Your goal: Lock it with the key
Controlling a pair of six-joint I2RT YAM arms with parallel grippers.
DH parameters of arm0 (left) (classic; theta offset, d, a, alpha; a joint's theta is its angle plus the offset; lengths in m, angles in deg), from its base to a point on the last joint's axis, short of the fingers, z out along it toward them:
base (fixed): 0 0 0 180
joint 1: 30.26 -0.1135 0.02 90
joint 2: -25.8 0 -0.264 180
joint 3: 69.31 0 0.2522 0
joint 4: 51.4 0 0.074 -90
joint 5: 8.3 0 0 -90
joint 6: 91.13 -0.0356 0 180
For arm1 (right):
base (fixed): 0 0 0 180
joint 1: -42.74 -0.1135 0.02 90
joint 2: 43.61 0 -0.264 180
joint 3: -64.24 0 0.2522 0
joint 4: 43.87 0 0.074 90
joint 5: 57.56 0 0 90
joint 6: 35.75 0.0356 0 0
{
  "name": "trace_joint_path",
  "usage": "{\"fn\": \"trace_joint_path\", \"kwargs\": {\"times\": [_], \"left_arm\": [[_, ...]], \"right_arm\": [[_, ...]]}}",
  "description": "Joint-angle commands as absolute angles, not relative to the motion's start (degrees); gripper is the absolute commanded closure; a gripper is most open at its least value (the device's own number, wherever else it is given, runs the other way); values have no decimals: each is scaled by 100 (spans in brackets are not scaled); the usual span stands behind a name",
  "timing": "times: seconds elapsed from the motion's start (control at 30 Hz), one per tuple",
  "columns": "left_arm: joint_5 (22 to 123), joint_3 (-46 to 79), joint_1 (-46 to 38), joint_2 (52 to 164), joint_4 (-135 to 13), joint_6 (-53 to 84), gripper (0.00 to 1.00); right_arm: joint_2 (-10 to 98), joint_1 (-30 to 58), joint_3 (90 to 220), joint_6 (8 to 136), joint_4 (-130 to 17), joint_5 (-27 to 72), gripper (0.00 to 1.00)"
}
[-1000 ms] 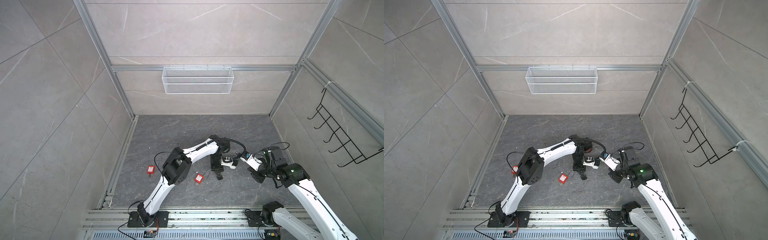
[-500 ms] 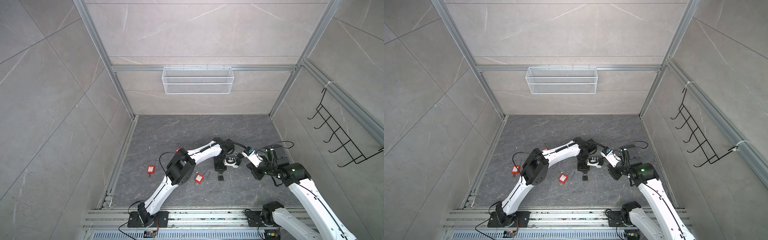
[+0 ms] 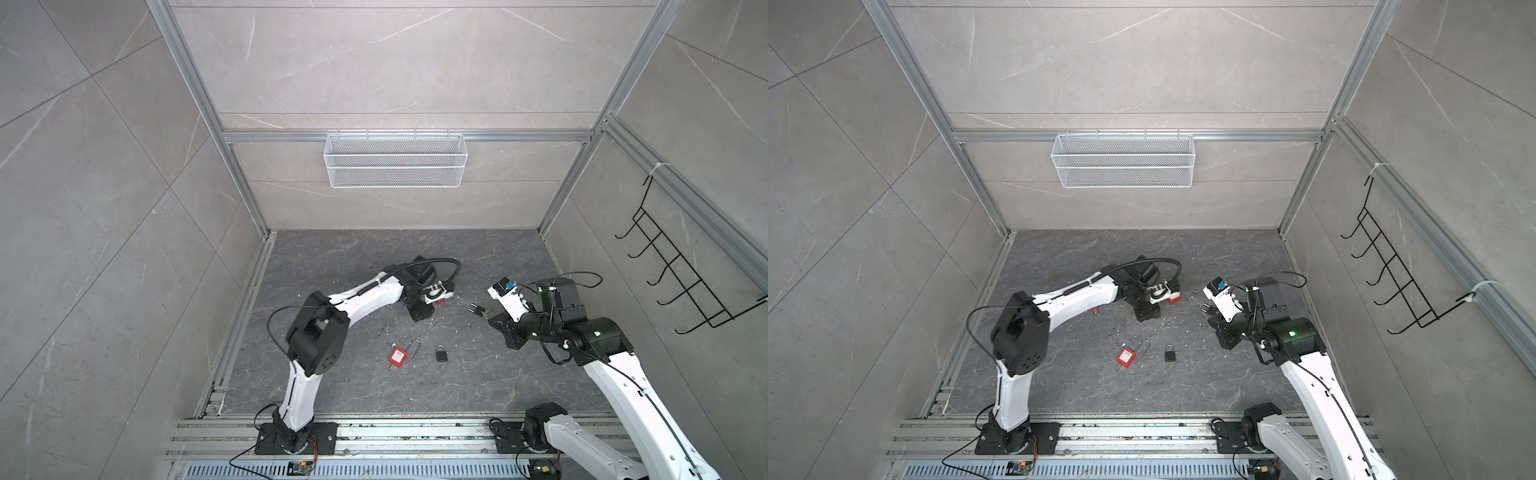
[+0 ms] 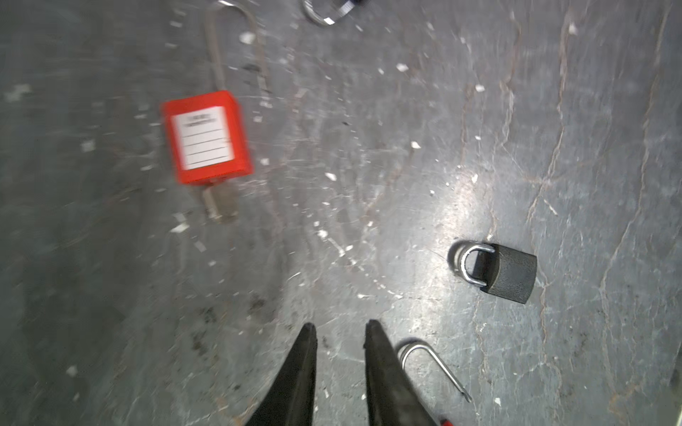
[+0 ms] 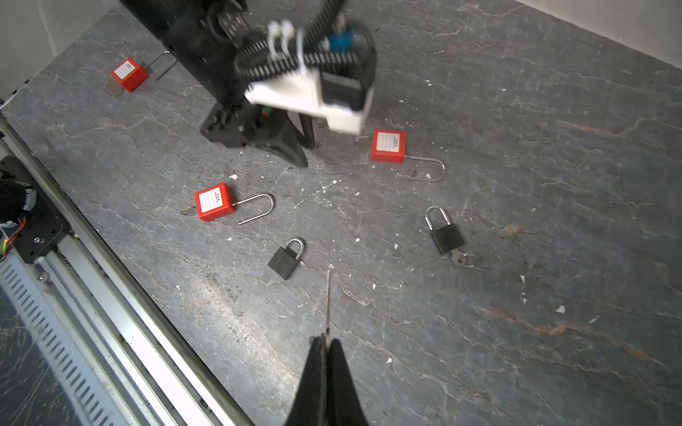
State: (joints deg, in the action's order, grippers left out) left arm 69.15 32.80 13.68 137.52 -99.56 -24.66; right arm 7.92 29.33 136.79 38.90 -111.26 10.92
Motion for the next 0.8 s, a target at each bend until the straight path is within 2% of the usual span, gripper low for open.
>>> {"fn": "trace_joint_path", "kwargs": {"times": [0.0,0.17,0.23,0.4,0.57,0.77], "left_arm": [[6813,2495,1152,12767,-8713,-1790,73],[6664,1235,763,11445,-7645,-686,73],[6669,881,737,10965,-7412,-661,73],[6739,227,639,10003,-7381,-345,73],[6784,-175,559,9284,-7589,-276,75],[7194,-338,531,8765,-7911,-223,75]], "right_arm": [[773,2939,13656,4731,-10941,777,100],[1009,2819,13202,6096,-10169,661,100],[1210,2551,13052,6560,-9958,997,100],[2031,1576,12784,7258,-9555,1921,100],[2656,1365,12275,7949,-8855,2253,100],[3229,1312,11985,8003,-8529,2279,100]]}}
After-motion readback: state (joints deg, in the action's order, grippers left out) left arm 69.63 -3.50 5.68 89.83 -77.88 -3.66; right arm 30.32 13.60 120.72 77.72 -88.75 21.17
